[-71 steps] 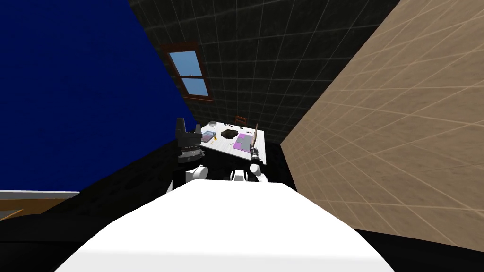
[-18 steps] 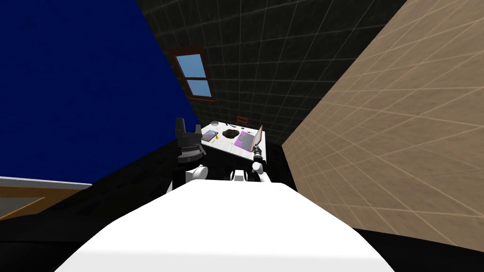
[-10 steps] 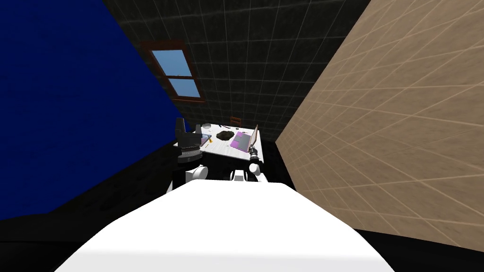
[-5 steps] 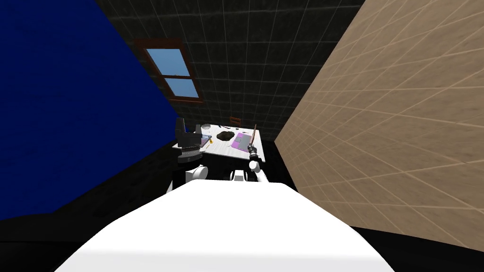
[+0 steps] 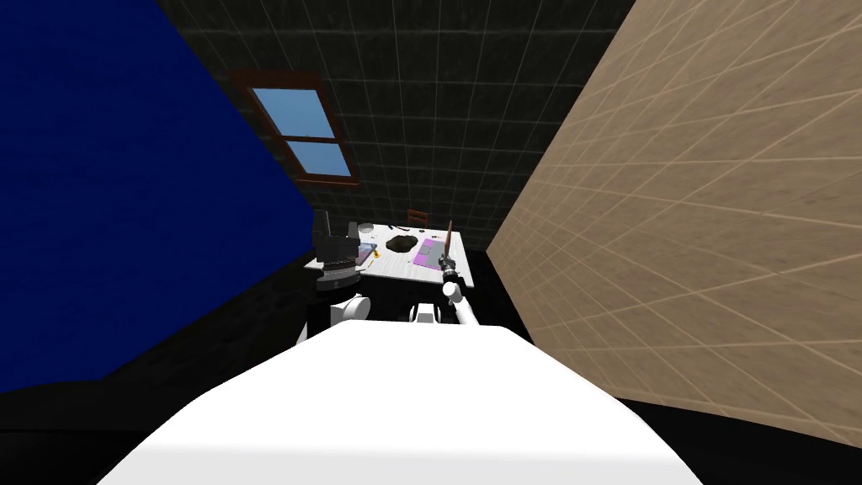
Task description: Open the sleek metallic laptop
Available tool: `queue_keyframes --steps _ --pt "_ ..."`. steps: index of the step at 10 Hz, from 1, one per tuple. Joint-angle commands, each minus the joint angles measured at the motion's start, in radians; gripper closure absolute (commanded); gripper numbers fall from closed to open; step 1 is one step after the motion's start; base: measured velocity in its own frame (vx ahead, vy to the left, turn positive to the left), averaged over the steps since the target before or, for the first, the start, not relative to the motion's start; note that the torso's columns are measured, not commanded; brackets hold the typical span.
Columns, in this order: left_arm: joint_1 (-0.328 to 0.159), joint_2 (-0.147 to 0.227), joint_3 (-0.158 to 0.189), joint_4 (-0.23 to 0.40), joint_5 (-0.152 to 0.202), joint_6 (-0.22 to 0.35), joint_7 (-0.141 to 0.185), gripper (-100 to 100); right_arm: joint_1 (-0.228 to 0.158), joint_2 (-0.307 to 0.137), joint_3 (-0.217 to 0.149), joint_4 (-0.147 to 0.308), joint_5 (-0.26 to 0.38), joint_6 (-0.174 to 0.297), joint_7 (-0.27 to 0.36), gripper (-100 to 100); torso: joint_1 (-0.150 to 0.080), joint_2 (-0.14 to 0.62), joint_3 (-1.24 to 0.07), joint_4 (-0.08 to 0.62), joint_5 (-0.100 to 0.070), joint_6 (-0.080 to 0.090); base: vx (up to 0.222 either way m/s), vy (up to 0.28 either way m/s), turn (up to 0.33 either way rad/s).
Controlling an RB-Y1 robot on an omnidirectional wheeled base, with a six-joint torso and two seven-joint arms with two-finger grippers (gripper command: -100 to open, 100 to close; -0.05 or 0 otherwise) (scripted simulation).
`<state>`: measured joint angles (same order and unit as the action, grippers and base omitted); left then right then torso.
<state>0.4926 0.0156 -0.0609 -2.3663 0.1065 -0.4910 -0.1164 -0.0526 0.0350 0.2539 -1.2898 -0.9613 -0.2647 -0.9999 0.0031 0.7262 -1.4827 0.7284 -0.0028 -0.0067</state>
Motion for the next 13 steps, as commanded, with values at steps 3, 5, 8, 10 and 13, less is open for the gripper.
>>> queue_keyframes --steps 3,5,8,10,13 --pt "0.000 0.000 0.000 0.000 0.000 0.000 0.000 0 -0.020 -0.001 -0.019 0.061 0.060 0.006 0.073 100 -0.001 0.002 0.002 0.004 0.001 0.003 0.000 0.068 -0.029" --pt "0.000 0.000 0.000 0.000 0.000 0.000 0.000 0 -0.028 -0.003 -0.028 0.092 0.095 0.006 0.110 100 0.000 0.000 0.000 0.001 0.001 0.001 0.012 0.108 -0.011" --pt "0.000 0.000 0.000 0.000 0.000 0.000 0.000 0 -0.040 -0.006 -0.043 0.138 0.146 0.007 0.165 100 -0.006 -0.002 -0.001 -0.003 -0.002 0.004 0.020 0.106 -0.008" --pt "0.000 0.000 0.000 0.000 0.000 0.000 0.000 0 -0.048 -0.008 -0.053 0.169 0.181 0.007 0.202 100 -0.007 0.000 0.000 -0.004 -0.003 0.003 0.010 0.077 0.001" --pt "0.000 0.000 0.000 0.000 0.000 0.000 0.000 0 -0.055 -0.018 -0.049 0.222 0.230 -0.062 0.233 100 -0.009 0.002 0.002 0.002 -0.001 0.008 0.017 0.075 0.029"
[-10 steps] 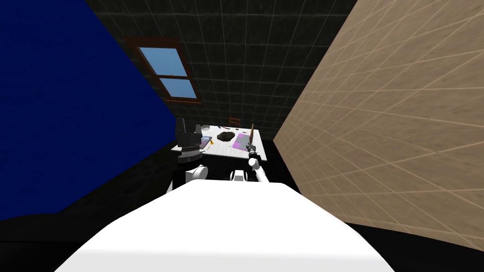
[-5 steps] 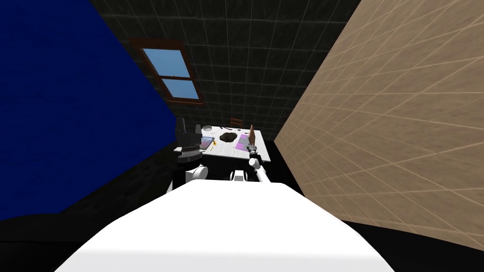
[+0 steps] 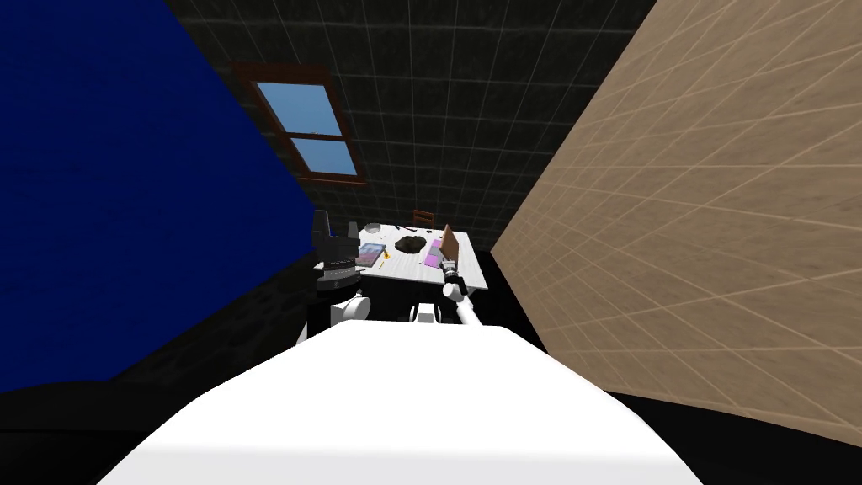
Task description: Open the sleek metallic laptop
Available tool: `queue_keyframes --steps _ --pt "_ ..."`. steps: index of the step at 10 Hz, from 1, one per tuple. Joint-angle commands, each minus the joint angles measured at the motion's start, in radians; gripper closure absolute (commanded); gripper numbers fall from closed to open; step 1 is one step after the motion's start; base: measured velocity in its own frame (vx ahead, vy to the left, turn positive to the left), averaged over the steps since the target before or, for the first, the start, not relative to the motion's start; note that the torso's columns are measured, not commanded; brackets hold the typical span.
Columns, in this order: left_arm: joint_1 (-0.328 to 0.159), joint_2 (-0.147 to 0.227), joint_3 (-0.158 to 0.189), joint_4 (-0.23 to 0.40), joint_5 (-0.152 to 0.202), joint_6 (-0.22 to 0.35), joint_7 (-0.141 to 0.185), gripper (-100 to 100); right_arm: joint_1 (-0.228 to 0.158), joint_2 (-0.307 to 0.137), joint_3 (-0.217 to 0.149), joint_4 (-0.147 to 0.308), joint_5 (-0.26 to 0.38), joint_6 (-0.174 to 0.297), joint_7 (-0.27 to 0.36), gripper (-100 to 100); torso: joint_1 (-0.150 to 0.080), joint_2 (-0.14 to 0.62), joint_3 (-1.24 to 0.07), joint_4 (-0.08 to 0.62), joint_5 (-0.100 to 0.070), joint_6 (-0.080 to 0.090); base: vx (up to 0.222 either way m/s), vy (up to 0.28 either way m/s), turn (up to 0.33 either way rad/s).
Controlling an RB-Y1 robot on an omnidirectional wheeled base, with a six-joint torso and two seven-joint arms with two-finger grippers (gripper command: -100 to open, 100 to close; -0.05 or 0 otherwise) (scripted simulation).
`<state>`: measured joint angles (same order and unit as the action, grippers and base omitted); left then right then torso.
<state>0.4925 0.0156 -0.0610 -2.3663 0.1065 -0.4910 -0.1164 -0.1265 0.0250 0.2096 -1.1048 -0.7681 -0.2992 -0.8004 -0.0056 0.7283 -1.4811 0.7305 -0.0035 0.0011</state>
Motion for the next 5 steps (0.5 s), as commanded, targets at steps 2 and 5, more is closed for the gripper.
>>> queue_keyframes --steps 2,5 --pt "0.000 0.000 0.000 0.000 0.000 0.000 0.000 0 0.024 -0.011 -0.007 0.056 0.056 -0.042 0.051 100 0.001 -0.001 -0.001 -0.001 0.001 0.001 0.044 0.088 0.002" --pt "0.000 0.000 0.000 0.000 0.000 0.000 0.000 0 0.039 -0.018 -0.013 0.114 0.114 -0.085 0.100 100 -0.004 0.000 0.000 -0.002 -0.001 0.003 0.032 0.063 0.029"
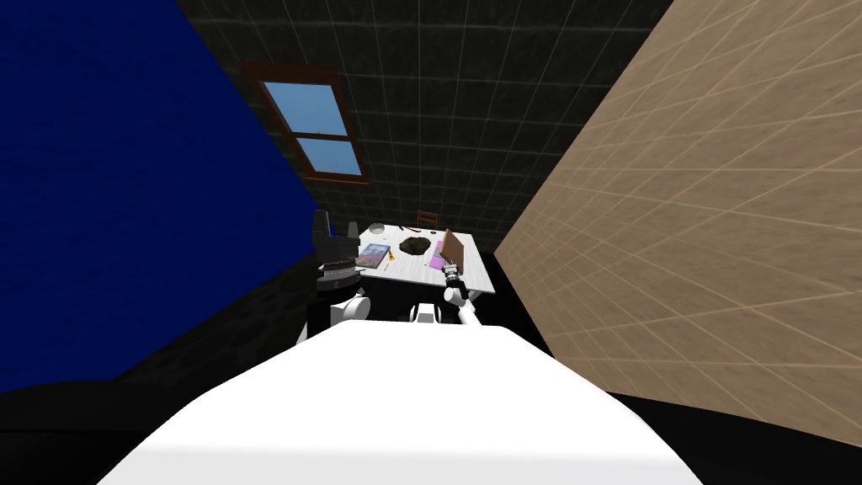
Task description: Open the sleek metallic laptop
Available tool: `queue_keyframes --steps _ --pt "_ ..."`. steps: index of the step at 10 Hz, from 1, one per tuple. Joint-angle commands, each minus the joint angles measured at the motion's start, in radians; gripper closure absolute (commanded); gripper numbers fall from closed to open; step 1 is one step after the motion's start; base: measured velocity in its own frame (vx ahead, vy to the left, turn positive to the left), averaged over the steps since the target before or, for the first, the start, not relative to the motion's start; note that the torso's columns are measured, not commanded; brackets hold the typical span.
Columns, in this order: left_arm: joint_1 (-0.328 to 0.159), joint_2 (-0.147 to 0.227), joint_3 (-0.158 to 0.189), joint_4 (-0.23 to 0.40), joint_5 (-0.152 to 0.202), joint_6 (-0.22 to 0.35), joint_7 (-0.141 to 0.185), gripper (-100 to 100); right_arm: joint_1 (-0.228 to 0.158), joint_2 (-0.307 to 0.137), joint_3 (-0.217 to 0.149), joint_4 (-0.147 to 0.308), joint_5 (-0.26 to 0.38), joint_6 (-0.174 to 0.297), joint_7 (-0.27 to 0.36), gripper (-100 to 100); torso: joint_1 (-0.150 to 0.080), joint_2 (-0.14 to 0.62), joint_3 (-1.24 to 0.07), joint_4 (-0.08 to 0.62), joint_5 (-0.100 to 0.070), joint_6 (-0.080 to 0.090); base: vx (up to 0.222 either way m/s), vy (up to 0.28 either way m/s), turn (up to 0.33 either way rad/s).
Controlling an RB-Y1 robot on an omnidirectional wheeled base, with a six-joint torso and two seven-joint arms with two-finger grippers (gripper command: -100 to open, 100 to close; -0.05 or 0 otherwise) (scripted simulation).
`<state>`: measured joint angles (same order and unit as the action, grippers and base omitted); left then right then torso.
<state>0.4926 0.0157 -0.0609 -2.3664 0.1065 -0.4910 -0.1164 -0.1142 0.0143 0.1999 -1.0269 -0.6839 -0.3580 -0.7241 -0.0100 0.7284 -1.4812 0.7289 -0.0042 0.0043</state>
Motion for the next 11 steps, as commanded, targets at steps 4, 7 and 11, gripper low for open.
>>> queue_keyframes --steps 4,7,11 --pt "0.000 0.000 0.000 0.000 0.000 0.000 0.000 0 0.037 -0.013 -0.007 0.075 0.069 -0.055 0.057 100 0.002 0.002 0.000 -0.003 0.000 0.002 0.030 0.060 0.013" --pt "0.000 0.000 0.000 0.000 0.000 0.000 0.000 0 -0.006 -0.006 0.003 0.059 -0.001 -0.045 0.136 -100 0.006 0.011 0.006 0.008 0.003 -0.004 -0.024 -0.002 -0.045" --pt "0.000 0.000 0.000 0.000 0.000 0.000 0.000 0 -0.041 0.006 0.001 0.027 -0.106 0.008 0.248 -100 0.011 0.012 0.006 0.011 0.005 -0.004 -0.028 -0.005 -0.042"
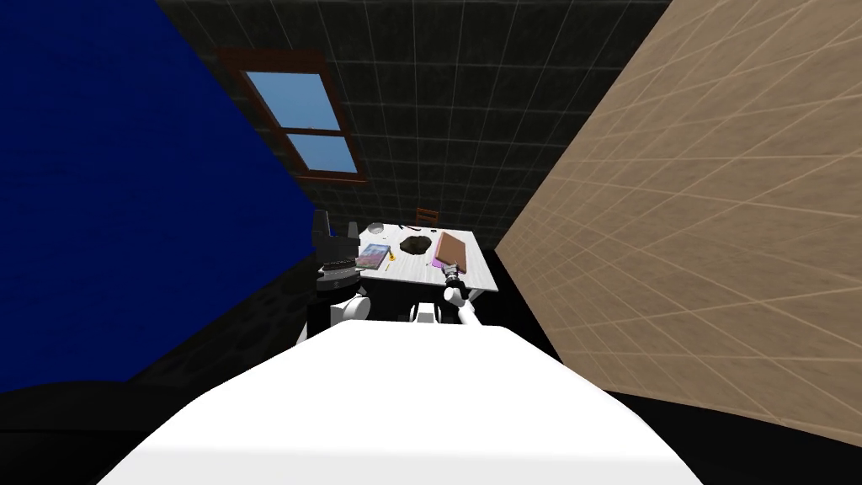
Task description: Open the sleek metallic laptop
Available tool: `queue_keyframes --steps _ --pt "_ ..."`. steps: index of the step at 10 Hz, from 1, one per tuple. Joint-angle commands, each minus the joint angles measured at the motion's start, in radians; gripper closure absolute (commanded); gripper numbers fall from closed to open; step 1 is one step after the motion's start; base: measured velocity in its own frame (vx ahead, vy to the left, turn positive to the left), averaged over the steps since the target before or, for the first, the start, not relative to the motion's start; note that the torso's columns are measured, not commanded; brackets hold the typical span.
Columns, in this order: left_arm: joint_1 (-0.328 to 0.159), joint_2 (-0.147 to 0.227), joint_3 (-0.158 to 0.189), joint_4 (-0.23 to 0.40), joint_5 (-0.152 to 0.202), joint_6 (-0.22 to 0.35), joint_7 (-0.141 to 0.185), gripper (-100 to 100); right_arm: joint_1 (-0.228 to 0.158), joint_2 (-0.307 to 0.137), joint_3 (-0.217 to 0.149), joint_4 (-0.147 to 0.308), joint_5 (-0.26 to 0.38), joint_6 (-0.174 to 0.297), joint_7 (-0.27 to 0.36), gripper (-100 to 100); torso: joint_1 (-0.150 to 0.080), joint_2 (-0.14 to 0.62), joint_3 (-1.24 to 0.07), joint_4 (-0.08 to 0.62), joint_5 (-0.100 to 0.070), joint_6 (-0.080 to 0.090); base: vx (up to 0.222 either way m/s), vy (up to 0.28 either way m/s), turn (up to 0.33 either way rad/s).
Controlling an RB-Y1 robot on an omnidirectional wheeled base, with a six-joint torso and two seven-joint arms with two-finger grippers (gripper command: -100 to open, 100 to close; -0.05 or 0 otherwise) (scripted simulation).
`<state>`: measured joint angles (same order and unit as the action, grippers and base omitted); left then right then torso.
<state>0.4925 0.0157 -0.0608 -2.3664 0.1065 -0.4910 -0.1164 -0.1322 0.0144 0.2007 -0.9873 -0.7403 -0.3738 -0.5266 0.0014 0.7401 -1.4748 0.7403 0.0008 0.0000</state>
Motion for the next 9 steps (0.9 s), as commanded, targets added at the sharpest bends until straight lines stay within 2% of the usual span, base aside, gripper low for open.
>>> queue_keyframes --steps 1,2,4,6,7,8,9 --pt "0.000 0.000 0.000 0.000 0.000 0.000 0.000 0 -0.023 0.006 0.000 -0.013 -0.056 0.023 0.067 -100 0.000 0.001 0.000 0.000 0.000 0.000 -0.026 -0.002 -0.015" --pt "0.000 0.000 0.000 0.000 0.000 0.000 0.000 0 -0.035 0.009 0.000 -0.023 -0.093 0.041 0.111 -100 -0.001 0.000 0.000 0.000 0.000 0.000 -0.028 -0.004 -0.041" --pt "0.000 0.000 0.000 0.000 0.000 0.000 0.000 0 -0.047 0.013 -0.001 -0.034 -0.130 0.058 0.154 -100 -0.001 0.000 0.000 0.000 0.000 0.000 -0.029 -0.006 -0.043" --pt "0.000 0.000 0.000 0.000 0.000 0.000 0.000 0 -0.070 0.021 -0.003 -0.055 -0.198 0.093 0.219 -100 -0.001 -0.002 -0.001 -0.002 -0.001 0.000 -0.030 -0.004 -0.051" --pt "0.000 0.000 0.000 0.000 0.000 0.000 0.000 0 -0.070 0.021 -0.003 -0.055 -0.204 0.093 0.240 -100 -0.001 -0.002 -0.001 -0.002 -0.001 0.000 -0.031 -0.002 -0.020" --pt "0.000 0.000 0.000 0.000 0.000 0.000 0.000 0 -0.082 0.025 -0.003 -0.066 -0.241 0.110 0.271 -100 -0.001 -0.002 -0.001 -0.002 -0.001 0.000 -0.030 -0.002 -0.039" --pt "0.000 0.000 0.000 0.000 0.000 0.000 0.000 0 -0.082 0.025 -0.003 -0.066 -0.241 0.110 0.283 -100 -0.001 -0.002 -0.001 -0.002 -0.001 0.000 -0.020 -0.002 -0.022"
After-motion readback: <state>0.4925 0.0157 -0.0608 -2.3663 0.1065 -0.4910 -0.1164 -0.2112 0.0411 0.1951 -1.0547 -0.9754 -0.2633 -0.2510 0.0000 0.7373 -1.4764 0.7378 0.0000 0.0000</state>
